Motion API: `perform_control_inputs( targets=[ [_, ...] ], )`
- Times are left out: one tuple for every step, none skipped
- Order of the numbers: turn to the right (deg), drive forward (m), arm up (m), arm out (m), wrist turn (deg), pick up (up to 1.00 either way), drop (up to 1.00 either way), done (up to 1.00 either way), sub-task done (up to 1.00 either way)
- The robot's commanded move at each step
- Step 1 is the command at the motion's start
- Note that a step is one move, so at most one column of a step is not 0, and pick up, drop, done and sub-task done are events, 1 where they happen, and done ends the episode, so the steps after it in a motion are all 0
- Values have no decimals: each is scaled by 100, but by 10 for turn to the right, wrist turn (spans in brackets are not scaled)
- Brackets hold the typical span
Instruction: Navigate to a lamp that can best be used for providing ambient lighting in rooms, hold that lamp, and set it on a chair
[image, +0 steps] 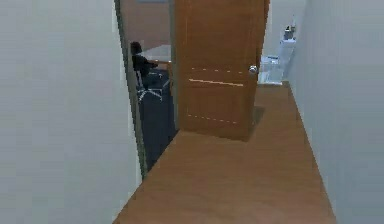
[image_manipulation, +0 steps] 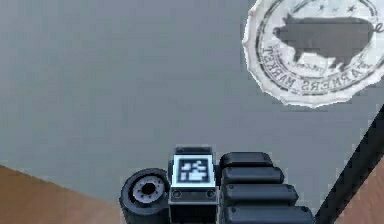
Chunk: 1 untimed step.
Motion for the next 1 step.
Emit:
perform_control_inputs(
  targets=[
    [-30,0,0,0,0,0,0,0,0]
  ],
)
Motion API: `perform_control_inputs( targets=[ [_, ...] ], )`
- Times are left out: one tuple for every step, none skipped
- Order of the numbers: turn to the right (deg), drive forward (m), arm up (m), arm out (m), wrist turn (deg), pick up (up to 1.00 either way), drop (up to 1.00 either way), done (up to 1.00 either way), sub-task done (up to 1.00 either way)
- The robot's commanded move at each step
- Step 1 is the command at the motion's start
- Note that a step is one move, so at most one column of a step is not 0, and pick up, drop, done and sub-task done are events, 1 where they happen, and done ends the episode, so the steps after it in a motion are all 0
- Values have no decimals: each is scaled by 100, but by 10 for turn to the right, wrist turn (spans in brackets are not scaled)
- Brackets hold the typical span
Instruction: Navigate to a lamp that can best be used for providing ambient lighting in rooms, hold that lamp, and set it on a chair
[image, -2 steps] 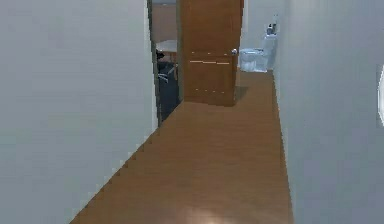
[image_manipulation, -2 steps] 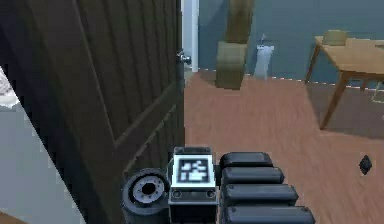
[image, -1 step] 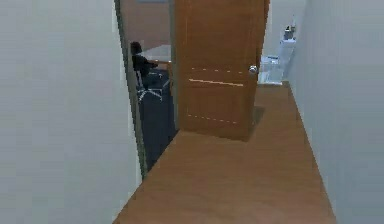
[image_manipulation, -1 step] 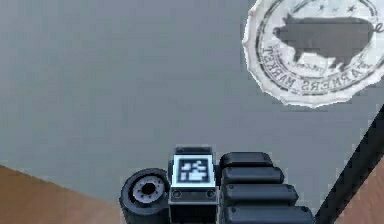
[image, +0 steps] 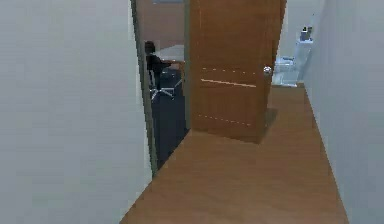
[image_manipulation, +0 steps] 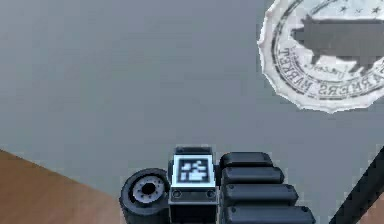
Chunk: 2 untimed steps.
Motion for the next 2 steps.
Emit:
perform_control_inputs(
  targets=[
    [0,100,0,0,0,0,0,0,0],
    [0,50,0,0,0,0,0,0,0]
  ],
)
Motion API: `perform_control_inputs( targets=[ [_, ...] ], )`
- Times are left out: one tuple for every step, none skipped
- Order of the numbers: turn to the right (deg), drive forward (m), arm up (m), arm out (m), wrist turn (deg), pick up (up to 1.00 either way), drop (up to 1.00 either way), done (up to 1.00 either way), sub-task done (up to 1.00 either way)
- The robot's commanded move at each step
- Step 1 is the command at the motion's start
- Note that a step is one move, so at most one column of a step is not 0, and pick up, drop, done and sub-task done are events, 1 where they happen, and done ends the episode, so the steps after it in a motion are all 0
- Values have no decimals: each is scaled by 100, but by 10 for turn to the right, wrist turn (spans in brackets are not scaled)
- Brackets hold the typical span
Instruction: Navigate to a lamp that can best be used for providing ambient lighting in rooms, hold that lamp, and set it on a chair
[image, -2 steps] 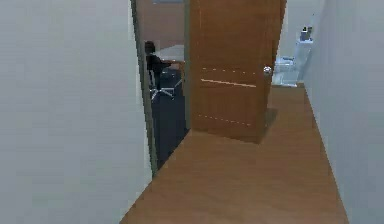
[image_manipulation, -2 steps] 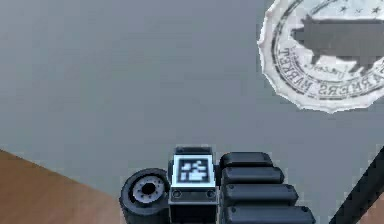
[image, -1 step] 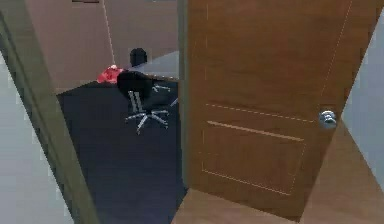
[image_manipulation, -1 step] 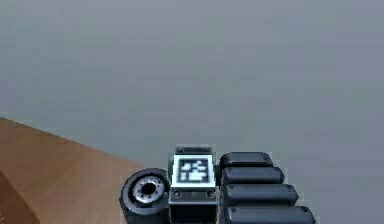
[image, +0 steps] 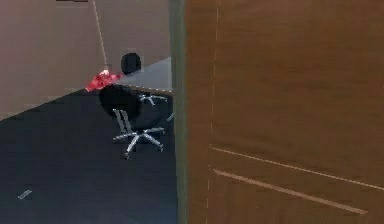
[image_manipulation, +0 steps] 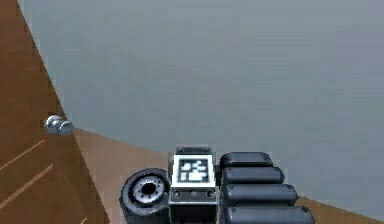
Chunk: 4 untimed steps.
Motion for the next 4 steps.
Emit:
perform_control_inputs(
  targets=[
    [-180,0,0,0,0,0,0,0,0],
    [0,30,0,0,0,0,0,0,0],
    [-30,0,0,0,0,0,0,0,0],
    [0,35,0,0,0,0,0,0,0]
  ],
)
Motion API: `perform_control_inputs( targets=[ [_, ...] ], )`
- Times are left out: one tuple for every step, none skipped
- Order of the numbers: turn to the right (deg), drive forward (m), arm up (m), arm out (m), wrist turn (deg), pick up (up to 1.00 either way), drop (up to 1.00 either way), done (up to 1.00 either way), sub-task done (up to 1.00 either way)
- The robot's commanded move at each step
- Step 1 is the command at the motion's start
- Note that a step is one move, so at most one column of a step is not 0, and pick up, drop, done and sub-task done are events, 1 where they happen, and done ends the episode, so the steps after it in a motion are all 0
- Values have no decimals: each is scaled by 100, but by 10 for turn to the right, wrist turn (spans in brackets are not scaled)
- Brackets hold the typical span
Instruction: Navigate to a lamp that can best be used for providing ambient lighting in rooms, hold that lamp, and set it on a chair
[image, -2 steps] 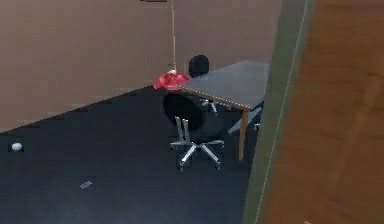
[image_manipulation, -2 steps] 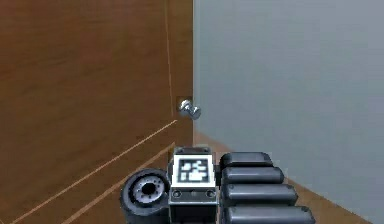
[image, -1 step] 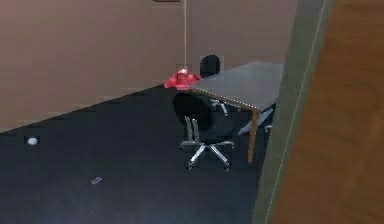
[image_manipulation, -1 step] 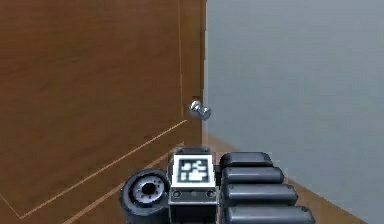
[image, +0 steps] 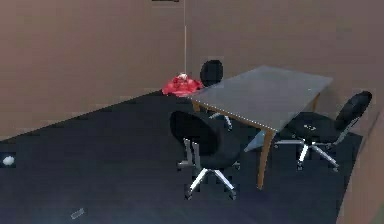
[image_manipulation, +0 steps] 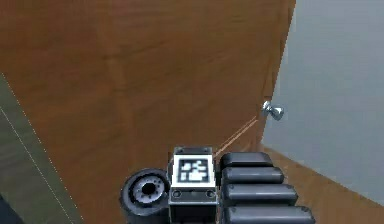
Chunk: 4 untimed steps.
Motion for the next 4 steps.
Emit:
perform_control_inputs(
  targets=[
    [-210,0,0,0,0,0,0,0,0],
    [0,100,0,0,0,0,0,0,0],
    [-60,0,0,0,0,0,0,0,0],
    [0,35,0,0,0,0,0,0,0]
  ],
)
